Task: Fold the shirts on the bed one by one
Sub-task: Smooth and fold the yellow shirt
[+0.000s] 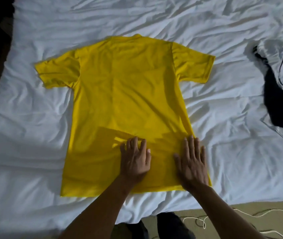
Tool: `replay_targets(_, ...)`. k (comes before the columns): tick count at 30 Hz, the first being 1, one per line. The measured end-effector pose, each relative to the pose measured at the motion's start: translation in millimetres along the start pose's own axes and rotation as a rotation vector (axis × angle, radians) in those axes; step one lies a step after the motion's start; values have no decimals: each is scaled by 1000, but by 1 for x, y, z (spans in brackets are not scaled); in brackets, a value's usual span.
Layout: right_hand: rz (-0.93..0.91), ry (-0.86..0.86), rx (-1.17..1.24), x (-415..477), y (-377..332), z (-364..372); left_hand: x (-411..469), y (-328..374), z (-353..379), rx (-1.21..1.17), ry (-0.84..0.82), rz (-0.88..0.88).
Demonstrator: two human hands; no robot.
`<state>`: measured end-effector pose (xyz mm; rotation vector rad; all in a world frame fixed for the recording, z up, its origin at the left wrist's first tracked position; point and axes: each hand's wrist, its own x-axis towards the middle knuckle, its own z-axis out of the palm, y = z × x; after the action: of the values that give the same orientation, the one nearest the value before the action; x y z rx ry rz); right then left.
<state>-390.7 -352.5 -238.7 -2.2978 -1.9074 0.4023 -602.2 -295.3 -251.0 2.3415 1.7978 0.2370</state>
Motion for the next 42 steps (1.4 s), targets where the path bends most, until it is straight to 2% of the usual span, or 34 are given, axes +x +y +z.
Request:
replay_targets(3, 7, 12, 39, 30, 9, -16, 45, 25, -7, -67, 72, 65)
replay_targets(9, 64, 98, 69, 140, 24, -52, 158, 86, 0, -181, 106, 43)
replay_targets(14, -8, 174, 173, 249, 40, -71, 243, 118, 2, -195, 5, -144)
replay_targets(17, -58, 209, 249, 314, 40, -77, 283, 126, -1, -120, -88, -252)
replay_targets(21, -65, 166, 361, 392, 28, -79, 318, 123, 4, -55, -186, -369)
replay_targets(25, -47, 83, 425, 450, 5, -73, 326, 118, 24, -36, -145, -326)
replay_targets(31, 33, -11, 378, 498, -21, -67, 329, 101, 30, -148, -183, -338)
replay_targets(33, 60, -19, 357, 504, -23, -65, 331, 92, 27, -250, -167, -344)
replay_targets(37, 65, 47, 457, 504, -39, -68, 323, 62, 6, -633, -106, -407)
replay_targets(42, -3, 33, 602, 502, -87, -67, 304, 13, -22, -991, -69, -590)
